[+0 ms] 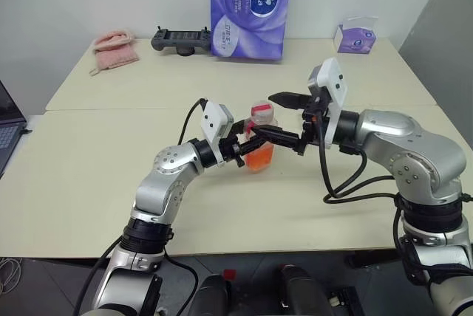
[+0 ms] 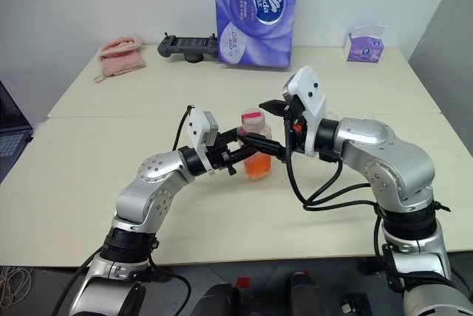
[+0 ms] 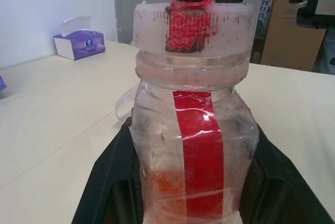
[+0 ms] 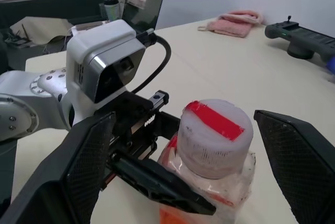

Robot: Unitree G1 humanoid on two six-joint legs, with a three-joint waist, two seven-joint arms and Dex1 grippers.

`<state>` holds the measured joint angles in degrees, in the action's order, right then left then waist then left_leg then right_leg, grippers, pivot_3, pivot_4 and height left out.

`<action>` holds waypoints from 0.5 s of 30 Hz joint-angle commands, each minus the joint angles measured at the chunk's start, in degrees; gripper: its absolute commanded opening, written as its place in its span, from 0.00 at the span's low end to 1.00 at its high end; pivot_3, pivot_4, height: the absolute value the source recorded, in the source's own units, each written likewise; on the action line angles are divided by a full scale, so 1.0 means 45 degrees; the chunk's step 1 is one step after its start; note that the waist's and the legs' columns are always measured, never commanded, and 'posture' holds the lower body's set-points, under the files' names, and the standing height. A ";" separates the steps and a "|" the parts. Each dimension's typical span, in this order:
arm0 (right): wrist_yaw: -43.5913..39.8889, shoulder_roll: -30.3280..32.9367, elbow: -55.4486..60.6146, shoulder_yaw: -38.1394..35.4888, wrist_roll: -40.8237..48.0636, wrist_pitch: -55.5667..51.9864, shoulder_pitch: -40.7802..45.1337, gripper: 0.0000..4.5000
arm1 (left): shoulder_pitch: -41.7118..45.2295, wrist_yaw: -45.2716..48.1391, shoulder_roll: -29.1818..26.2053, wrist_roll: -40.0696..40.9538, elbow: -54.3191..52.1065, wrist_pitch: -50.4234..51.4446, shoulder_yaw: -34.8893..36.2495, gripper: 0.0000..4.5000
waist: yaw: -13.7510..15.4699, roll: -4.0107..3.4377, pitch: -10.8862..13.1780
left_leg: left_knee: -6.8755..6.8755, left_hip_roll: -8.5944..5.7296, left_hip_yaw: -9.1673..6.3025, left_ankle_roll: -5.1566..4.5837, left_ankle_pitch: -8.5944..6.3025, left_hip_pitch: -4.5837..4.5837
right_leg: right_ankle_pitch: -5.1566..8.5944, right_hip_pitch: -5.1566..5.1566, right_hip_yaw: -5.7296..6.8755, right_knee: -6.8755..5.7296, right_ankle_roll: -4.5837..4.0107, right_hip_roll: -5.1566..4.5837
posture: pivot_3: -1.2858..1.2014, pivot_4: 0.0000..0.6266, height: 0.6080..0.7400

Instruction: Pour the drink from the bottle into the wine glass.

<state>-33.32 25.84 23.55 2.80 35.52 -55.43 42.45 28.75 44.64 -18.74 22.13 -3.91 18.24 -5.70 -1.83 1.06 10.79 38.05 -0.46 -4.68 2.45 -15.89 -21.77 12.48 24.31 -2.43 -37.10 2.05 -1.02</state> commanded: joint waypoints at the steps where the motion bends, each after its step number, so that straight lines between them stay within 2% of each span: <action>1: 0.1237 -0.0472 -0.0183 -0.0527 -0.0053 -0.0604 0.0601 1.00 | 0.0254 0.0089 0.0001 0.0083 -0.0390 -0.0374 0.0248 0.39 | -0.0001 0.0000 0.0000 | 0.0000 -0.0001 -0.0003 0.0001 0.0000 -0.0001 | 0.0000 0.0000 0.0002 0.0000 0.0000 0.0000 | 0.52 0.24 1.00; 6: 0.1790 -0.1007 -0.0244 -0.0838 0.0621 -0.1857 0.0775 1.00 | 0.0230 0.0013 0.0027 0.0078 -0.0427 -0.0316 0.0234 0.39 | 0.0010 0.0000 0.0000 | -0.0004 -0.0001 -0.0005 0.0000 0.0000 -0.0006 | 0.0000 0.0001 0.0002 0.0005 0.0000 -0.0003 | 0.52 0.24 1.00; 12: 0.2159 -0.1250 -0.0221 -0.0909 0.0853 -0.2117 0.0886 1.00 | 0.0237 -0.0041 0.0026 0.0065 -0.0428 -0.0303 0.0244 0.39 | 0.0006 0.0000 0.0000 | -0.0007 -0.0002 -0.0004 -0.0002 -0.0001 -0.0006 | 0.0000 0.0001 0.0003 0.0005 0.0000 -0.0004 | 0.52 0.24 1.00; 15: 0.2427 -0.1433 -0.0425 -0.1073 0.0806 -0.1897 0.1009 0.82 | 0.0200 -0.0062 0.0026 0.0064 -0.0473 -0.0297 0.0239 0.39 | 0.0003 0.0000 0.0000 | -0.0005 -0.0001 -0.0003 -0.0001 -0.0001 -0.0003 | 0.0000 0.0001 0.0003 0.0002 0.0000 -0.0001 | 0.52 0.24 1.00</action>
<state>-23.08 19.58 20.93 0.14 38.99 -65.42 44.95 28.80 44.41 -18.74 22.13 -3.90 18.19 -5.66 -1.82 1.06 10.79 38.04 -0.47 -4.69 2.44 -15.89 -21.79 12.48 24.31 -2.42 -37.09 2.05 -1.01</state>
